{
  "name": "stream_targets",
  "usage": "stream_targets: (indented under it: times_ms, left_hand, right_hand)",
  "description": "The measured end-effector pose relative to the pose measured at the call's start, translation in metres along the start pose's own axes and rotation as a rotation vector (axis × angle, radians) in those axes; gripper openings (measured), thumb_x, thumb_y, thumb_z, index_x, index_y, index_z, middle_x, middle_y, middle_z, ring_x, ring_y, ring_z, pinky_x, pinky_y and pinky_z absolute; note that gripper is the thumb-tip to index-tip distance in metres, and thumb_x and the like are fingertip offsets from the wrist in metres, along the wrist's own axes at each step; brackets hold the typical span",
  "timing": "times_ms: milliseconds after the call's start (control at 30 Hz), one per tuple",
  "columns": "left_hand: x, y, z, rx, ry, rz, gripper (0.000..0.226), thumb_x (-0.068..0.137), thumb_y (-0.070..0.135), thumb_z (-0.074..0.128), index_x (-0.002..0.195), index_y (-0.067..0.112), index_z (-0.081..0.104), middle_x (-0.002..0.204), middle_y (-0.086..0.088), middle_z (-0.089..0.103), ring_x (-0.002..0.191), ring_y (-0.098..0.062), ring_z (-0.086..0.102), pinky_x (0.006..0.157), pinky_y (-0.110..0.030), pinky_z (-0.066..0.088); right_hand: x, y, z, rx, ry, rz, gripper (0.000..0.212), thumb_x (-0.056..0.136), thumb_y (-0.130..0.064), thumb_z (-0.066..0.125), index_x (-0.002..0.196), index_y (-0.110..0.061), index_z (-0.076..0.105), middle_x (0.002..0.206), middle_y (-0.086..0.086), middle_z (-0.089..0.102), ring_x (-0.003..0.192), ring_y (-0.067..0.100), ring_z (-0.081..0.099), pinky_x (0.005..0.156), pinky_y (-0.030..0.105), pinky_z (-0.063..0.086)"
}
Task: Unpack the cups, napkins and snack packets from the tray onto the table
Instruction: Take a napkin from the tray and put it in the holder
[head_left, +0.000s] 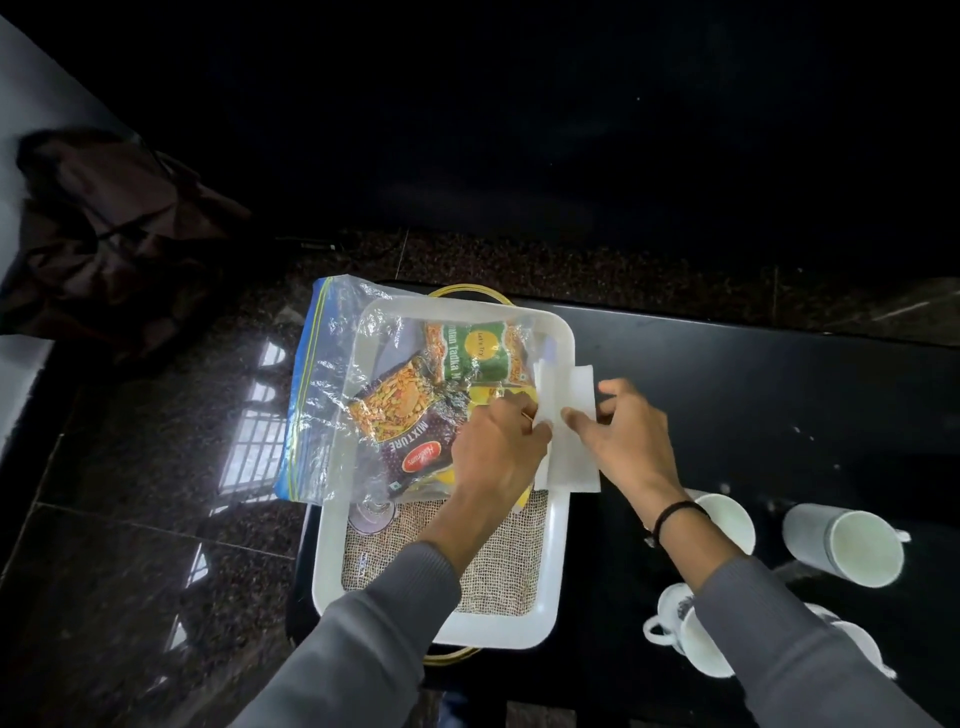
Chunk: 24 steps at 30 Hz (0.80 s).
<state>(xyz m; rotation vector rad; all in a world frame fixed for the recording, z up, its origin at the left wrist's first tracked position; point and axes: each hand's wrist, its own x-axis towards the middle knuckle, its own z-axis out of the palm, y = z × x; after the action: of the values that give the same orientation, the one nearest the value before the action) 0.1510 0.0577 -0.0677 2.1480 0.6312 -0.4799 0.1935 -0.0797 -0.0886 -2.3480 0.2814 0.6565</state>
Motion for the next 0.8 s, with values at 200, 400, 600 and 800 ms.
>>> stream_targets:
  times_ms: [200, 400, 600, 800]
  left_hand:
    - [-0.005, -0.007, -0.011, -0.387, -0.003, -0.102, 0.016, 0.095, 0.024, 0.068, 0.088, 0.010, 0.073, 0.077, 0.000, 0.074, 0.072, -0.027, 0.068, 0.068, -0.037, 0.058]
    - [-0.007, -0.019, -0.020, -0.696, -0.051, -0.182, 0.014, 0.094, 0.031, 0.070, 0.101, 0.018, 0.071, 0.079, 0.010, 0.076, 0.070, -0.005, 0.070, 0.057, -0.018, 0.052]
    - [-0.005, -0.016, -0.026, -0.868, -0.092, -0.288, 0.030, 0.091, 0.031, 0.075, 0.116, 0.013, 0.073, 0.110, -0.008, 0.079, 0.105, -0.031, 0.072, 0.089, -0.046, 0.060]
    - [-0.003, -0.017, -0.029, -0.970, -0.318, -0.331, 0.032, 0.088, 0.037, 0.077, 0.114, 0.017, 0.076, 0.111, -0.005, 0.080, 0.108, -0.027, 0.073, 0.084, -0.040, 0.064]
  right_hand:
    - [-0.011, 0.002, -0.012, 0.168, 0.029, -0.014, 0.011, 0.091, -0.033, 0.073, 0.083, -0.026, 0.069, 0.078, -0.016, 0.069, 0.071, -0.001, 0.062, 0.051, 0.012, 0.040]
    - [-0.028, -0.008, -0.028, 0.666, -0.111, 0.071, 0.012, 0.095, -0.022, 0.071, 0.097, -0.010, 0.072, 0.075, -0.010, 0.078, 0.065, -0.001, 0.071, 0.056, 0.015, 0.053]
    - [-0.040, -0.004, -0.036, 0.750, -0.152, 0.079, 0.012, 0.096, -0.020, 0.070, 0.103, -0.012, 0.076, 0.098, 0.002, 0.081, 0.093, 0.019, 0.076, 0.078, 0.025, 0.061]
    - [-0.040, 0.005, -0.039, 0.841, -0.176, 0.139, 0.011, 0.094, -0.023, 0.073, 0.101, -0.016, 0.079, 0.099, 0.002, 0.082, 0.091, 0.021, 0.079, 0.070, 0.027, 0.063]
